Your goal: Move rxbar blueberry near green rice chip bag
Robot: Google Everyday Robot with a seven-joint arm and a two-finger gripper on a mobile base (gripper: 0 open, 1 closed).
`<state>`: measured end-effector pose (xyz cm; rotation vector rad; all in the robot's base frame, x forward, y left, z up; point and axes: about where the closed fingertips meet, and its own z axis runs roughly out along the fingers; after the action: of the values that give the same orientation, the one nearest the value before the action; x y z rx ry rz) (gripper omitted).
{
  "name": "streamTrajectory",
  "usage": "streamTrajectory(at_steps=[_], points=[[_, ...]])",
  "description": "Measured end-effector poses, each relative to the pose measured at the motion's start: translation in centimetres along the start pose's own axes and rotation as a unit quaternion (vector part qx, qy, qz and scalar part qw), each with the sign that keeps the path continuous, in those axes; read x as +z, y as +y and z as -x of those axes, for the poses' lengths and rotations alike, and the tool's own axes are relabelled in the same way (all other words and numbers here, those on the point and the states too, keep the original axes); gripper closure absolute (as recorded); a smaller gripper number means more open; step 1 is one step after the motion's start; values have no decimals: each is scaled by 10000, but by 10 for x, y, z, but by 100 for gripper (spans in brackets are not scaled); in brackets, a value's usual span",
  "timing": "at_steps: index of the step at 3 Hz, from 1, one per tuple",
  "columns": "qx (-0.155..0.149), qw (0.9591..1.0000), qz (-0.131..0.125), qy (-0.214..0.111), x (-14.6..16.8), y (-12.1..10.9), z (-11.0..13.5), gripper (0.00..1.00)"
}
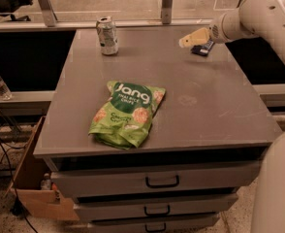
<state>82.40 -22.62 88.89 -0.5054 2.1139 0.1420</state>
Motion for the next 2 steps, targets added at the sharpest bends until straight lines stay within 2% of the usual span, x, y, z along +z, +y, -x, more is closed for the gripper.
streamTrajectory(at_steps=[1, 2], points=[[290, 9986, -444, -33, 22, -24, -3, 0], [506, 9963, -693, 28, 43, -36, -12, 0]])
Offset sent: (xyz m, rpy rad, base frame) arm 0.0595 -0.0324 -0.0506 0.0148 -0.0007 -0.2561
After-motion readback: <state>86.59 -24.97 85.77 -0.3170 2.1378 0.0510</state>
